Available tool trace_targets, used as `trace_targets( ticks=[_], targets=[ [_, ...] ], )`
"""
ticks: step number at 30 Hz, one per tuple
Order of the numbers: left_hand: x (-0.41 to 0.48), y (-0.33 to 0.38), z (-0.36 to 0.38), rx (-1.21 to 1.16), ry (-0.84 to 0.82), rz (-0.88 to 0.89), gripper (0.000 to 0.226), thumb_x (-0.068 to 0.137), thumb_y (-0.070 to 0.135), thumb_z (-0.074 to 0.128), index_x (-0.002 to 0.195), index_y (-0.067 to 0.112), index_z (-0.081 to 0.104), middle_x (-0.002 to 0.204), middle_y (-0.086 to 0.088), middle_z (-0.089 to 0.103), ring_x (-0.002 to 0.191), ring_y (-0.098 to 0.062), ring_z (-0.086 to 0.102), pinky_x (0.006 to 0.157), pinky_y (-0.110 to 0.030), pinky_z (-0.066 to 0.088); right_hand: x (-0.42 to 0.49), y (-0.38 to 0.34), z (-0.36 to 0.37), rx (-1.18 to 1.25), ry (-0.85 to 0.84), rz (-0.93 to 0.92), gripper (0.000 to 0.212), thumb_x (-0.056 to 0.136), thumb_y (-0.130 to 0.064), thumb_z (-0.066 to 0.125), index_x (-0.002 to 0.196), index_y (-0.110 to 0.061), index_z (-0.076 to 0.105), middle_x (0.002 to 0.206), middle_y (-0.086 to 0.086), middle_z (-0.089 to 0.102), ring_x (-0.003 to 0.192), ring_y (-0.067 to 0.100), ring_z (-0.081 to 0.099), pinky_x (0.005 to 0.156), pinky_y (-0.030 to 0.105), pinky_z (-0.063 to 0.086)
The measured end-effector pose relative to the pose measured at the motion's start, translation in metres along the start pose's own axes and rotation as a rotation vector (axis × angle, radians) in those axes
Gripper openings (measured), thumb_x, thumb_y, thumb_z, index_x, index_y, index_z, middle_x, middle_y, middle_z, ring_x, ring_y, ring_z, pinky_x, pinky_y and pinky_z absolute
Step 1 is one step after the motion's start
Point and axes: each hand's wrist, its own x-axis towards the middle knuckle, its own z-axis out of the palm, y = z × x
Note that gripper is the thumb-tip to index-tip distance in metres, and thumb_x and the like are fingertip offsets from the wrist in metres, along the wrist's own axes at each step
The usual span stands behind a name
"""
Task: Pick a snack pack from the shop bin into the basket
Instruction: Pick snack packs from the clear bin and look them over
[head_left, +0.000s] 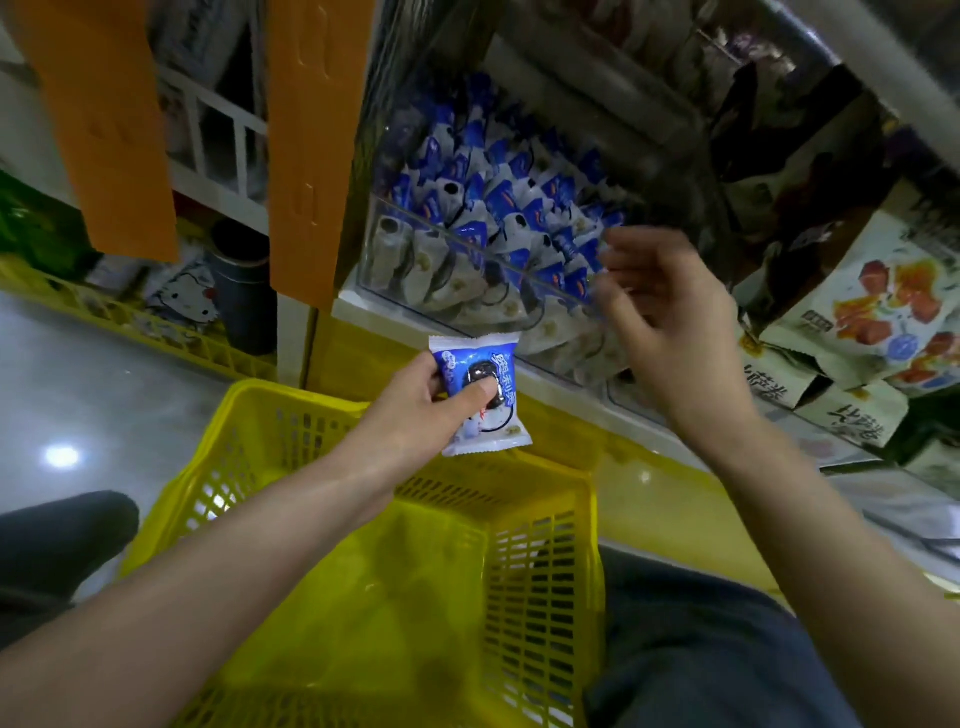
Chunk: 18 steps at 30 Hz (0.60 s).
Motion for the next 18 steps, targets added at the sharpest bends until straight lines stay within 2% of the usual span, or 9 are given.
trace_targets(
  ticks=[3,5,8,11,13,15,18],
  targets=[
    [0.000,0.002,0.000,-0.009,-0.018,0.008,0.011,0.089,0.017,0.059,0.089,0.027,0.056,0.087,0.013,0.066,0.070,0.009,0.063,0.059,-0.006,0.048,0.042,0.008,0.008,-0.251,-0.141,0.088,0.029,0.090,-0.013,0.057,0.119,-0.016,0.057,0.111,-0.001,0.058,0.091,0.006,0.054,0.074,0.005,0.042],
    [0.000,0.003,-0.001,-0.028,-0.023,0.009,0.013,0.089,0.015,0.059,0.089,0.027,0.056,0.085,0.013,0.066,0.068,0.009,0.063,0.057,-0.006,0.047,0.063,0.018,0.011,-0.409,-0.290,0.150,0.032,0.090,-0.019,0.058,0.122,-0.015,0.057,0.116,0.005,0.060,0.096,0.011,0.054,0.078,0.012,0.039],
    [0.000,0.004,-0.001,-0.037,-0.019,0.009,0.014,0.089,0.011,0.059,0.089,0.025,0.055,0.085,0.010,0.065,0.069,0.004,0.063,0.059,-0.007,0.048,0.078,0.028,0.013,-0.531,-0.461,0.125,0.033,0.089,-0.021,0.061,0.120,-0.011,0.060,0.114,0.007,0.063,0.096,0.012,0.054,0.081,0.018,0.038],
    [-0.001,0.006,-0.001,-0.033,-0.029,0.003,0.014,0.089,0.013,0.058,0.089,0.026,0.054,0.089,0.008,0.065,0.079,-0.003,0.061,0.063,-0.008,0.048,0.086,0.031,0.017,-0.494,-0.499,0.157,0.031,0.086,-0.020,0.064,0.116,-0.011,0.062,0.103,0.002,0.063,0.093,0.010,0.055,0.082,0.019,0.041],
    [-0.001,0.008,-0.002,-0.027,-0.035,-0.001,0.013,0.090,0.015,0.058,0.089,0.027,0.054,0.091,0.007,0.065,0.082,-0.006,0.061,0.063,-0.008,0.048,0.089,0.031,0.019,-0.462,-0.489,0.157,0.018,0.084,-0.018,0.066,0.102,-0.014,0.066,0.086,-0.007,0.060,0.084,0.009,0.056,0.077,0.021,0.044],
    [-0.001,0.008,-0.002,-0.025,-0.037,-0.003,0.013,0.090,0.017,0.058,0.088,0.029,0.053,0.090,0.010,0.065,0.079,-0.001,0.061,0.061,-0.007,0.047,0.089,0.032,0.020,-0.438,-0.488,0.134,0.004,0.084,-0.015,0.066,0.085,-0.018,0.064,0.075,-0.011,0.058,0.075,0.006,0.056,0.076,0.026,0.049],
    [-0.001,0.009,-0.002,-0.031,-0.037,-0.025,0.010,0.090,0.020,0.058,0.089,0.029,0.054,0.089,0.013,0.066,0.079,0.002,0.063,0.064,-0.008,0.049,0.088,0.029,0.016,-0.421,-0.469,0.121,0.012,0.088,-0.012,0.059,0.080,-0.020,0.060,0.076,-0.009,0.058,0.072,0.003,0.054,0.075,0.025,0.049]
  ],
)
